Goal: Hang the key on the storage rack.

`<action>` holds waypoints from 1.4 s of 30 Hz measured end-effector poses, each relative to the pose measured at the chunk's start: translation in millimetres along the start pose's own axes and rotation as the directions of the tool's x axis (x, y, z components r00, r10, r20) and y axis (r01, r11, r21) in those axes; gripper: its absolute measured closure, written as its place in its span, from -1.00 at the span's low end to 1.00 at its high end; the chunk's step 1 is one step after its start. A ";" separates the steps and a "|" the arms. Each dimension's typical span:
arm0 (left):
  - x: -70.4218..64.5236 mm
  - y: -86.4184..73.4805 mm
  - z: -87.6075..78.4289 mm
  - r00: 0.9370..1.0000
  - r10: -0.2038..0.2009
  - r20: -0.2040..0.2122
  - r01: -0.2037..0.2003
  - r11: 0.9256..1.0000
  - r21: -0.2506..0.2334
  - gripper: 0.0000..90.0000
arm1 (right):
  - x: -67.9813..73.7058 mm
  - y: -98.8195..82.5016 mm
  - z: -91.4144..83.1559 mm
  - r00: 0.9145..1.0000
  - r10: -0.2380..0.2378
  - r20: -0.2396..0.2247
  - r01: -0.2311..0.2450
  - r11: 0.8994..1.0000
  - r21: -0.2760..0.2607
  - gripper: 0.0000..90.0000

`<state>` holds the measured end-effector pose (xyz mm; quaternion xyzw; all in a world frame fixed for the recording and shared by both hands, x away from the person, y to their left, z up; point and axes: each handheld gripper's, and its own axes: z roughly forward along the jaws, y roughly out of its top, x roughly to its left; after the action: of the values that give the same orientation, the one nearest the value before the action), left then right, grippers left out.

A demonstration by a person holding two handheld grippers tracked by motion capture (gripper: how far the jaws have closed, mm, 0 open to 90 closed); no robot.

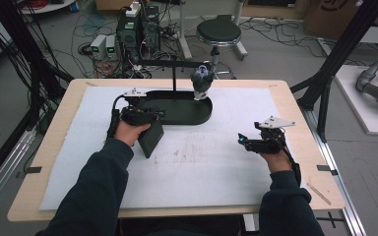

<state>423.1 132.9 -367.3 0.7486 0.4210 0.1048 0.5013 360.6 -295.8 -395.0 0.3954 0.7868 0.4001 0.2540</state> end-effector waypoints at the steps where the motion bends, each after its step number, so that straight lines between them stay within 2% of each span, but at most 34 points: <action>1: -0.5 0.1 -0.3 1.000 -0.007 0.011 0.007 1.000 -0.003 0.42 | 0.0 0.0 0.0 1.000 -0.001 0.000 0.001 1.000 0.000 -0.52; 4: -4.2 0.1 -0.7 0.999 -0.015 0.042 0.016 1.000 -0.013 0.38 | 0.1 0.0 -0.1 1.000 0.000 -0.001 0.000 1.000 0.000 -0.52; 8: -6.5 -0.7 0.6 0.998 -0.014 0.056 0.014 1.000 -0.002 0.35 | 0.2 0.0 -0.3 1.000 -0.002 -0.002 0.002 1.000 0.000 -0.52; 11: -9.0 0.1 -1.6 0.999 0.027 0.021 -0.027 1.000 -0.009 0.34 | 0.5 0.0 -0.6 1.000 0.000 -0.001 0.000 1.000 0.000 -0.52; 16: -9.4 2.8 -13.7 0.998 0.063 -0.012 -0.063 0.997 -0.041 0.33 | 0.0 -0.1 -0.7 1.000 0.002 -0.002 -0.002 1.000 -0.001 -0.52; 22: -2.2 -4.7 -31.4 0.997 0.058 -0.045 -0.061 0.996 -0.072 0.27 | 0.5 0.0 -1.5 1.000 0.002 -0.001 -0.002 1.000 0.001 -0.52; 24: 3.0 -11.7 -38.6 0.997 0.043 -0.067 -0.048 0.995 -0.085 0.26 | 0.5 0.0 -1.8 1.000 0.004 -0.001 -0.004 1.000 0.000 -0.52; 26: 10.6 -20.3 -46.0 0.995 0.028 -0.093 -0.037 0.995 -0.093 0.16 | 0.3 -0.2 -1.7 1.000 0.003 -0.002 -0.003 1.000 -0.001 -0.52; 29: 24.1 -34.7 -54.6 0.992 -0.012 -0.129 0.000 0.996 -0.094 0.05 | 0.5 -0.1 -1.5 1.000 0.002 -0.003 -0.002 1.000 0.003 -0.52; 32: 39.9 -52.6 -58.5 0.983 -0.056 -0.174 0.043 0.996 -0.078 -0.02 | 1.4 0.2 -0.6 1.000 -0.001 -0.003 0.001 1.000 0.003 -0.52; 34: 49.0 -62.9 -59.1 0.979 -0.081 -0.189 0.070 0.995 -0.068 -0.05 | 2.0 0.6 -0.3 1.000 -0.005 -0.004 0.005 1.000 0.002 -0.52; 36: 57.2 -70.0 -58.3 0.974 -0.103 -0.204 0.100 0.995 -0.024 -0.08 | 2.0 0.8 -0.2 1.000 -0.004 -0.005 0.004 1.000 0.002 -0.52; 38: 62.7 -76.4 -58.4 0.971 -0.120 -0.207 0.117 0.993 -0.026 -0.12 | 1.5 0.9 0.3 1.000 -0.006 -0.005 0.006 1.000 0.002 -0.52; 42: 73.4 -88.2 -57.4 0.967 -0.158 -0.201 0.165 0.986 0.018 -0.04 | 1.4 0.6 0.5 1.000 -0.006 -0.008 0.006 1.000 0.002 -0.52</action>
<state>389.3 237.5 -433.4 0.7063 0.5303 0.1305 0.4505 360.5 -294.1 -394.8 0.3917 0.7895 0.4000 0.2516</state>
